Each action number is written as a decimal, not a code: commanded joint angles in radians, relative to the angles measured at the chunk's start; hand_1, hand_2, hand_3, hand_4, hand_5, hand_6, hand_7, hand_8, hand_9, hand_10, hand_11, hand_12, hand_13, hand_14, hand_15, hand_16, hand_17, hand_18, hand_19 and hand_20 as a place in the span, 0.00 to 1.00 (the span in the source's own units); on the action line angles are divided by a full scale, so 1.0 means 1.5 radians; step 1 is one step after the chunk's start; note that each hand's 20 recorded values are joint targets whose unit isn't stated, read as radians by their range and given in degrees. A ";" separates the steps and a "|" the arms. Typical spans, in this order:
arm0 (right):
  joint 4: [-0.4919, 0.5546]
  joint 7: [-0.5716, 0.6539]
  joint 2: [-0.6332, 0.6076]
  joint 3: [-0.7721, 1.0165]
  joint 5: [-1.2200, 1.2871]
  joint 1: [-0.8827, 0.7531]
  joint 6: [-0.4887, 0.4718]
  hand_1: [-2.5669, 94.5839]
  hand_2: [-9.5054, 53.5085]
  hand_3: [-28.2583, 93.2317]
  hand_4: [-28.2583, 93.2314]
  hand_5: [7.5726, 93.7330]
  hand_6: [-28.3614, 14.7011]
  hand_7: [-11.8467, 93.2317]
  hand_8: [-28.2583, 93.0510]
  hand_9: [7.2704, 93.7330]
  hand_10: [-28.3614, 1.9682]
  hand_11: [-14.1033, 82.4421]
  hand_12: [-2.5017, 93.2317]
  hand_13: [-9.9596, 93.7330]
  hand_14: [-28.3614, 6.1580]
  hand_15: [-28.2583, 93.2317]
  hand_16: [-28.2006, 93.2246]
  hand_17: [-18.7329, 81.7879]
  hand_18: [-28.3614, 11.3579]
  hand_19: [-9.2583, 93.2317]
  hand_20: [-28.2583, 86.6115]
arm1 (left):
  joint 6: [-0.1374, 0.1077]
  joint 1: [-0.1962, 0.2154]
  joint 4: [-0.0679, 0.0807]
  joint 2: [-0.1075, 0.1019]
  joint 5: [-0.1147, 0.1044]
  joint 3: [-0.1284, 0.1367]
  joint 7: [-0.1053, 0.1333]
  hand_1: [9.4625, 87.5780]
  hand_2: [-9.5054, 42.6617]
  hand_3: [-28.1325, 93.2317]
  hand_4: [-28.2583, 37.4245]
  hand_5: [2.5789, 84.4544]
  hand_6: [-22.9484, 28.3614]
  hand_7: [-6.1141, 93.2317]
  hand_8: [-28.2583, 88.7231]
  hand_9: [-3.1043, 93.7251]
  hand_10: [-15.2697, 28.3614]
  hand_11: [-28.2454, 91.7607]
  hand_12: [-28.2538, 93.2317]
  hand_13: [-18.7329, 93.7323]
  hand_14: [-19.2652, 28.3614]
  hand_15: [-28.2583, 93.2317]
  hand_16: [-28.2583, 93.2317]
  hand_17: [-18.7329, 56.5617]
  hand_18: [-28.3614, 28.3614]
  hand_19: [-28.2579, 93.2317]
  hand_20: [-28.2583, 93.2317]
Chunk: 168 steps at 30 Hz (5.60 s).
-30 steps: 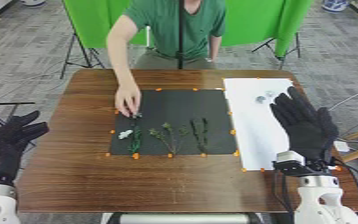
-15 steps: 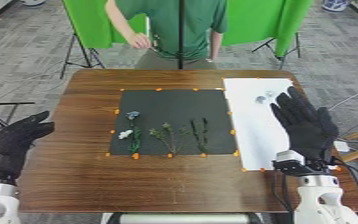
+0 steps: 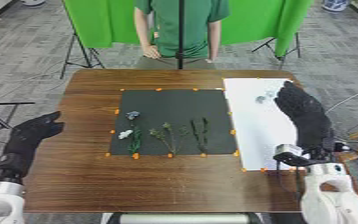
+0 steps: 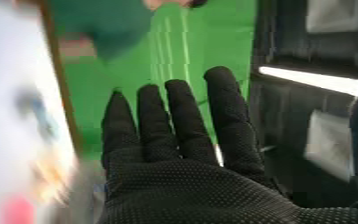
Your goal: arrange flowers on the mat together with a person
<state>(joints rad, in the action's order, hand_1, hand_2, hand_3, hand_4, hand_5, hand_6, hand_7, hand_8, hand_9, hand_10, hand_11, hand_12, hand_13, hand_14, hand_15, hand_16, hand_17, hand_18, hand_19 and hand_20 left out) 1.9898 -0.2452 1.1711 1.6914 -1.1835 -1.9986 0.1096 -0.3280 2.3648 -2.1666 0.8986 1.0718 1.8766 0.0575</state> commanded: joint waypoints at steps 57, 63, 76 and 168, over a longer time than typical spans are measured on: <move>-0.150 0.545 -0.312 -0.210 -0.763 0.228 0.102 0.97 0.00 0.00 0.52 0.86 0.72 0.34 0.32 0.98 0.70 0.29 0.53 0.93 0.73 0.81 0.46 0.72 0.23 1.00 0.74 | 0.021 0.016 -0.008 0.005 0.010 0.001 -0.019 0.22 0.28 0.80 0.00 0.53 0.55 0.15 0.19 0.53 0.68 0.38 0.32 0.52 0.76 0.34 0.23 0.36 0.68 0.26 0.37; -0.031 0.504 -0.330 -0.228 -0.739 0.292 0.119 0.97 0.00 0.00 0.52 0.86 0.72 0.34 0.32 0.99 0.70 0.28 0.54 0.93 0.74 0.81 0.47 0.72 0.24 1.00 0.74 | 0.024 0.016 -0.006 0.003 0.004 0.004 -0.021 0.22 0.28 0.80 0.00 0.52 0.55 0.15 0.19 0.52 0.68 0.38 0.32 0.52 0.76 0.34 0.23 0.36 0.68 0.26 0.37; -0.035 0.359 -0.249 -0.628 -0.650 0.632 0.043 0.96 0.00 0.00 0.54 0.84 0.72 0.32 0.32 0.98 0.69 0.25 0.52 0.92 0.74 0.79 0.47 0.71 0.26 1.00 0.72 | 0.043 -0.012 0.008 -0.007 0.001 -0.014 -0.027 0.22 0.27 0.80 0.00 0.52 0.55 0.15 0.19 0.52 0.68 0.38 0.32 0.51 0.76 0.34 0.23 0.36 0.69 0.26 0.37; 0.013 0.042 0.006 -0.110 0.187 0.065 -0.106 0.08 0.14 0.73 0.09 0.20 0.61 0.13 0.19 0.19 0.43 0.13 0.15 0.21 0.43 0.17 0.38 0.19 0.42 0.13 0.42 | 0.094 -0.013 0.006 0.003 0.016 -0.008 -0.033 0.22 0.22 0.80 0.02 0.51 0.54 0.15 0.19 0.51 0.67 0.37 0.33 0.50 0.75 0.32 0.24 0.34 0.70 0.25 0.37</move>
<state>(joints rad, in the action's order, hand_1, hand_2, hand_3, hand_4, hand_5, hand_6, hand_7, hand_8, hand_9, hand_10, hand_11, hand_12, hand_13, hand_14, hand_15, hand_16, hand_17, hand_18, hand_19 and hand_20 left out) 2.0148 -0.1697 1.0812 1.4842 -1.3636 -1.6048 -0.0227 -0.2016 2.3331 -2.1532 0.8902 1.0825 1.8678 0.0130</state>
